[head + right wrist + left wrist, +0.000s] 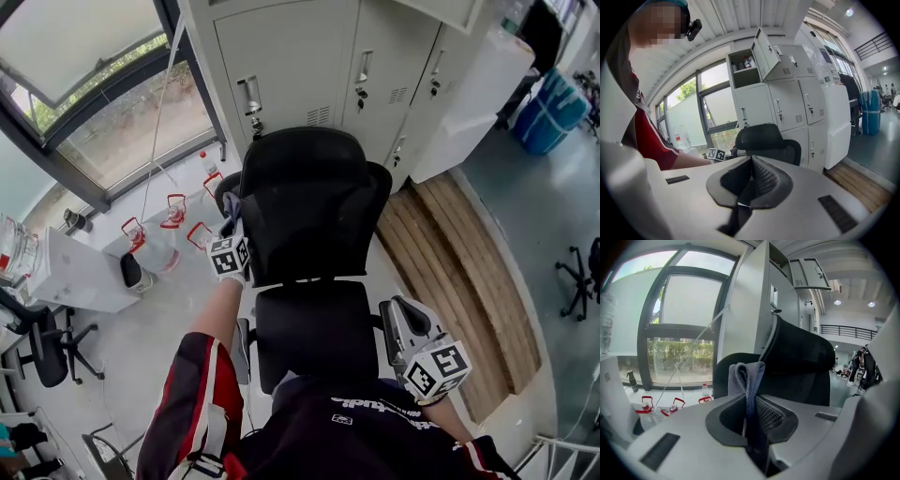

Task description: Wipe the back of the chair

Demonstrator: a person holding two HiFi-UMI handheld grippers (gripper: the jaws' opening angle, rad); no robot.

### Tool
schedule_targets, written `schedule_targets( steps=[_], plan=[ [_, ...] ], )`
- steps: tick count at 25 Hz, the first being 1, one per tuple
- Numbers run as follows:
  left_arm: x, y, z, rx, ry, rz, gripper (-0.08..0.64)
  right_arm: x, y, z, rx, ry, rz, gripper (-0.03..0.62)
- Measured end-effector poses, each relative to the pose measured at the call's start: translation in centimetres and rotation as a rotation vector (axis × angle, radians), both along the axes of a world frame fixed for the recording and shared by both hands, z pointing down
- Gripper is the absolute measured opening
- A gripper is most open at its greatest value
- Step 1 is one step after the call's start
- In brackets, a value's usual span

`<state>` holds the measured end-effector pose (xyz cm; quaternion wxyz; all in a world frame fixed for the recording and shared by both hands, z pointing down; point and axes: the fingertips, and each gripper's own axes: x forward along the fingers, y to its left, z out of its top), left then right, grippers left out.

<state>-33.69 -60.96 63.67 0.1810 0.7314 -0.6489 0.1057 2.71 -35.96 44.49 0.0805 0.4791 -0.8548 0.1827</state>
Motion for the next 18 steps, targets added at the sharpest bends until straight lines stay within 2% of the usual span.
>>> schedule_targets(
  steps=[9, 18],
  plan=[
    [7.7, -1.7, 1.0, -0.012, 0.025, 0.086, 0.054, 3.6, 0.5, 0.0, -0.01, 0.015, 0.032, 0.014],
    [18.3, -4.1, 1.4, -0.018, 0.026, 0.22, 0.055, 9.3, 1.0, -0.1, -0.01, 0.025, 0.121, 0.014]
  ],
)
